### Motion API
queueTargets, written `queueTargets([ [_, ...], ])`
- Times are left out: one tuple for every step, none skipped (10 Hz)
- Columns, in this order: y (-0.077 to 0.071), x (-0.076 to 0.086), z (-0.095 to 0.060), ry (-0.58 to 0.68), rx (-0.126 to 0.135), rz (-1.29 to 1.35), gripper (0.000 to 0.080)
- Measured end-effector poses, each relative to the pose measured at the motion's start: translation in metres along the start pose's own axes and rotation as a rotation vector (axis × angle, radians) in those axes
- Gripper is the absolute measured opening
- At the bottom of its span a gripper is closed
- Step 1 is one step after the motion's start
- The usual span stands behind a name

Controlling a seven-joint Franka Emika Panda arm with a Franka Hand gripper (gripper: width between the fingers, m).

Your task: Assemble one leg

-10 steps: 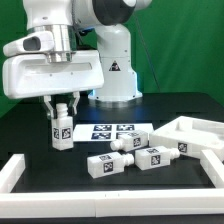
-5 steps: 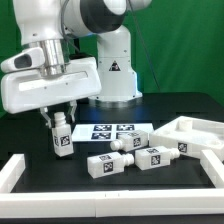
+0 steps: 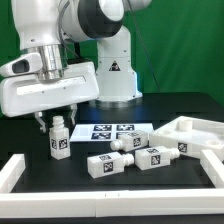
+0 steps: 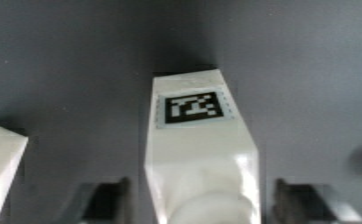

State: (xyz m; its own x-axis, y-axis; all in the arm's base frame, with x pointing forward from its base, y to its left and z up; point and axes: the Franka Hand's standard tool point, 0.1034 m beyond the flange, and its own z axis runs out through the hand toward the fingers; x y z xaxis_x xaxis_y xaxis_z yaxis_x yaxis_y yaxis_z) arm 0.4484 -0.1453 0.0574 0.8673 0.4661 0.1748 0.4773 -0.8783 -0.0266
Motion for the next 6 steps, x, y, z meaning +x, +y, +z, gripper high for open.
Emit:
queueTargets([
  [0.0000,-0.0002,0.0001,0.000,0.000,0.000,0.0506],
  [0.0000,-0.0004,0.0003,-0.001,0.000,0.001,0.0619],
  [-0.0001,-0.0005,0.0005,-0.001,0.001,0.001,0.0640],
  [-0.0001,-0.0006,0.0006,-0.001,0.001,0.001,0.0640],
  [-0.0001,-0.0007,0.0008,-0.001,0.001,0.001,0.0648],
  [0.0008,0.0001,-0.0003,-0.001,-0.003,0.003,0.0648],
])
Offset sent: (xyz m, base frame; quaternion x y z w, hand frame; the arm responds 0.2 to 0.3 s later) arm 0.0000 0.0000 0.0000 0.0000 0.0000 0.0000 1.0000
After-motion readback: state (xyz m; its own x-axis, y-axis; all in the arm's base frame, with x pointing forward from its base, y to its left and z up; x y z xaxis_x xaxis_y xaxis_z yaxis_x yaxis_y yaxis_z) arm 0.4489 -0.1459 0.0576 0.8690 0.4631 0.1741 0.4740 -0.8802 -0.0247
